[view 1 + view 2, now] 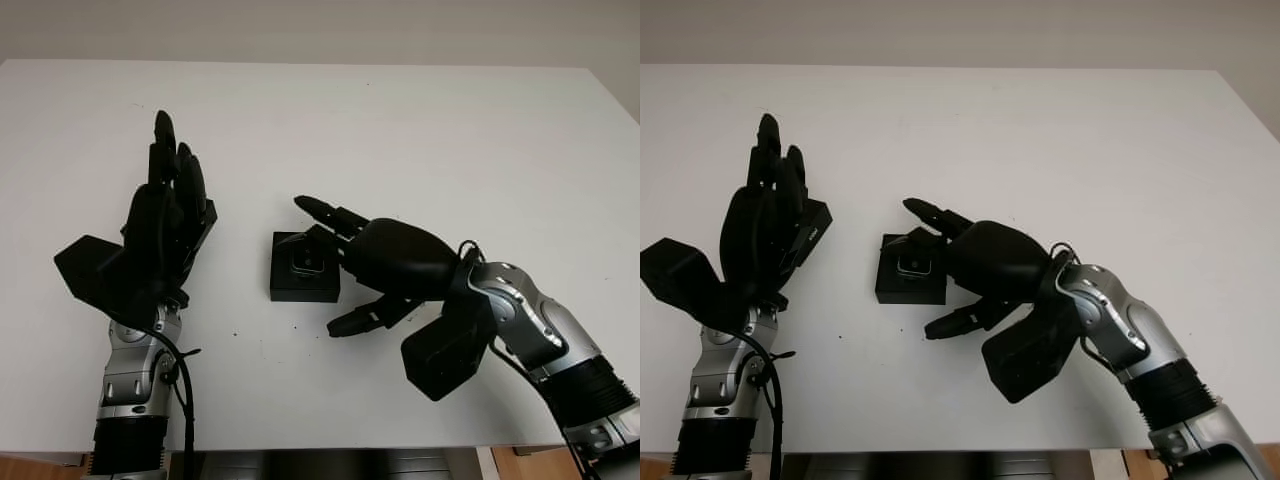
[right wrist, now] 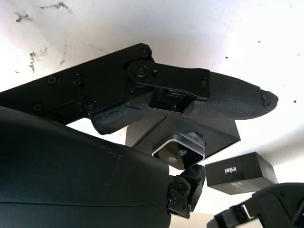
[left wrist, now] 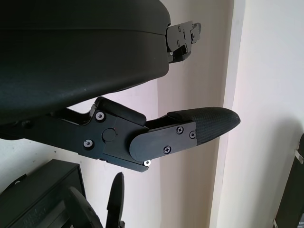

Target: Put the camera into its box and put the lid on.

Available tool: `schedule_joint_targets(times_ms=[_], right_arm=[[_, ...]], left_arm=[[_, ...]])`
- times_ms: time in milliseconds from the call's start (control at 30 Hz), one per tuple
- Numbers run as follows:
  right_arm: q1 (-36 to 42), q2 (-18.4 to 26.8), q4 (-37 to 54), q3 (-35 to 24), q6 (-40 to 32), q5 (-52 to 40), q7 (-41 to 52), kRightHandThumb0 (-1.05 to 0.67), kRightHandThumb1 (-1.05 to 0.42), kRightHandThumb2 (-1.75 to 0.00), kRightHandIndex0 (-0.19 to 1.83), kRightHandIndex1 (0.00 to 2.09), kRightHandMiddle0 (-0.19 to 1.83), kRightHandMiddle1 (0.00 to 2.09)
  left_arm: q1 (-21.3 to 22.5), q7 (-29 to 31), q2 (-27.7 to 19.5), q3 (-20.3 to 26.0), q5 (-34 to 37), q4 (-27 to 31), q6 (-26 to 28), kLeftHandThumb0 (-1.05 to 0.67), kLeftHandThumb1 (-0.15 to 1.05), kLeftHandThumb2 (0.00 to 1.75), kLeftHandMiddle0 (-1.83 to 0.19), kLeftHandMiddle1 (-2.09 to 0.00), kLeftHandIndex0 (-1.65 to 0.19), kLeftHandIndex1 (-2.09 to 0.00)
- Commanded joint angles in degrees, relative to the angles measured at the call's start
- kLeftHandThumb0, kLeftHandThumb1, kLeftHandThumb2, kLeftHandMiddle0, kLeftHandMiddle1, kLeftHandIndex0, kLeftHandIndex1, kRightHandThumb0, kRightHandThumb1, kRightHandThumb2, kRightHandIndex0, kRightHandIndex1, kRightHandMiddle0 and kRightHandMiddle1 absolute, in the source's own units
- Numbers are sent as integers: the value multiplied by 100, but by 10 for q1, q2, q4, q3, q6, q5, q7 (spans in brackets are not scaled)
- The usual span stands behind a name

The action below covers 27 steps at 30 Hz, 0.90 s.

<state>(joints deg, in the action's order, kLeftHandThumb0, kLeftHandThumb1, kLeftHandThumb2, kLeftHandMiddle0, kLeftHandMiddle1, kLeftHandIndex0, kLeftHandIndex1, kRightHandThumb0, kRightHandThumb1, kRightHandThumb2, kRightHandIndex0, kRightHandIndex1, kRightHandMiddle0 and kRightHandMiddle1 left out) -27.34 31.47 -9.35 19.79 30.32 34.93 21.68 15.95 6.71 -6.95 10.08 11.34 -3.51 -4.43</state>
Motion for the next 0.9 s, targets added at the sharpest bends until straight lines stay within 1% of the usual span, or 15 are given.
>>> schedule_joint_targets(times_ms=[0, 100, 233, 367, 567, 733, 867], right_arm=[[14, 2, -18, 10, 2, 7, -3, -101, -105, -65, -19, 0, -19, 61], [20, -4, -44, 27, 6, 32, -29, -99, -105, -64, -19, 0, -19, 31], [23, -14, -86, 49, 5, 64, -69, -97, -105, -65, -19, 0, -19, 20], [19, -19, -117, 62, 0, 77, -85, -96, -105, -65, -19, 0, -18, 18], [13, -23, -149, 74, -4, 82, -93, -97, -105, -65, -19, 0, -15, 18], [11, -19, -146, 73, -3, 75, -86, -96, -105, -63, -19, 0, -9, 24], [10, -11, -122, 70, -12, 75, -63, -97, -105, -63, -19, 0, -5, 28]], left_arm=[[-3, -2, 4, -4, -2, 14, 2, -75, 105, 63, 19, 0, 19, 0], [-2, 3, 1, -3, -1, 11, -4, -76, 105, 63, 19, 0, 19, 0], [-6, 2, 3, -2, 0, 18, -2, -75, 105, 63, 19, 0, 19, 0], [-8, 3, 1, -1, 1, 20, -4, -75, 105, 64, 19, 0, 19, 0], [-17, -5, 6, -1, 4, 42, 9, -74, 105, 62, 19, 0, 19, 0], [-15, -2, 4, 0, 4, 39, 2, -73, 105, 61, 19, 0, 19, 0], [-15, -3, 4, 0, 3, 39, 1, -74, 105, 60, 19, 0, 19, 0]])
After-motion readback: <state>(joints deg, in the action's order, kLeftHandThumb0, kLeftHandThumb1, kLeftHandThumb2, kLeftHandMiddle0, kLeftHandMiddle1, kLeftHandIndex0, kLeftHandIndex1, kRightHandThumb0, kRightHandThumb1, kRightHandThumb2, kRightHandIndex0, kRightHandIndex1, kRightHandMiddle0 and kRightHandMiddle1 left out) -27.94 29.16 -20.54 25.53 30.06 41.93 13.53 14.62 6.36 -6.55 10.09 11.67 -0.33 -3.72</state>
